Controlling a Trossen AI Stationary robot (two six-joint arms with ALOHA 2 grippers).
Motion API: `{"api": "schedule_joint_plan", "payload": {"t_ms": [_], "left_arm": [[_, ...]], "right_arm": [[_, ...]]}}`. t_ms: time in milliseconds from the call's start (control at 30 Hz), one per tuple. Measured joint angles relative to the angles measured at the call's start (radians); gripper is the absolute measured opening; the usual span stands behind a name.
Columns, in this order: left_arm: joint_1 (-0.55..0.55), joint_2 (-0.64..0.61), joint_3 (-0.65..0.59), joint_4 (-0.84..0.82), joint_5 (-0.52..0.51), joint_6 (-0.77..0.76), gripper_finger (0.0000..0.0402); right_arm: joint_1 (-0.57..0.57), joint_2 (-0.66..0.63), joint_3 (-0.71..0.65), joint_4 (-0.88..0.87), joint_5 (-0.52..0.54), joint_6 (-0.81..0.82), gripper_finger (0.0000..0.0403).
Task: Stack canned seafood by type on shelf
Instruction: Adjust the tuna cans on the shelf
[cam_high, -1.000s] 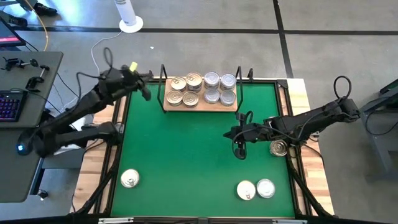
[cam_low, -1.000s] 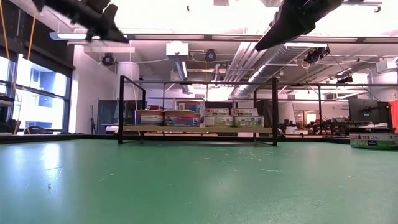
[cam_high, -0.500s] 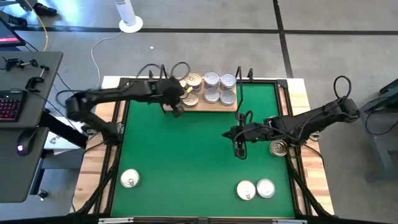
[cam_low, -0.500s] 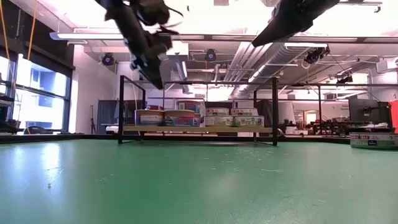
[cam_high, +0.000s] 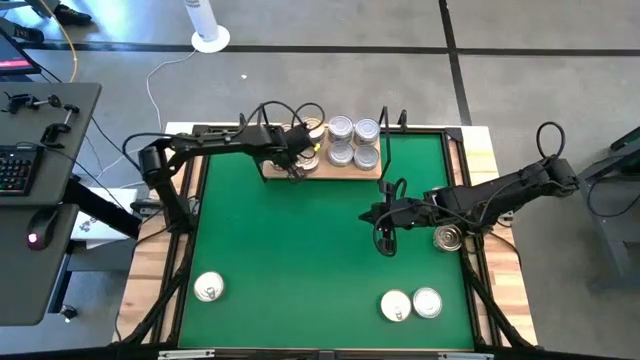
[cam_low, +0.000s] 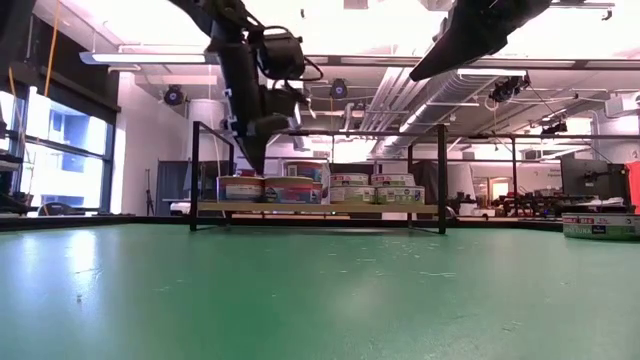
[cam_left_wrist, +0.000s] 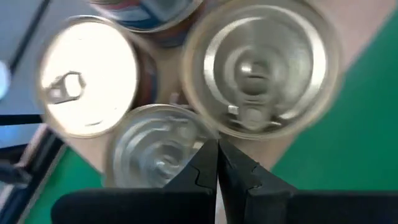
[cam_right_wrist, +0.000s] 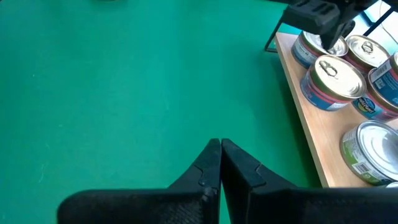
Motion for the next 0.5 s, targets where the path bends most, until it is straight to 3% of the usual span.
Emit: {"api": "schedule_joint_plan", "payload": {"t_ms": [200,500], "left_arm": [[0.011,0.007,0.001,0.01,-0.038,-0.001,0.0],[0.046,0.04,-0.001,0.026,0.007,0.015,0.0]], "right_arm": [[0.0,0.0,0.0,0.0,0.0,-0.001,0.0],[0.0,0.0,0.0,-0.002,0.0,0.005,0.0]]}}
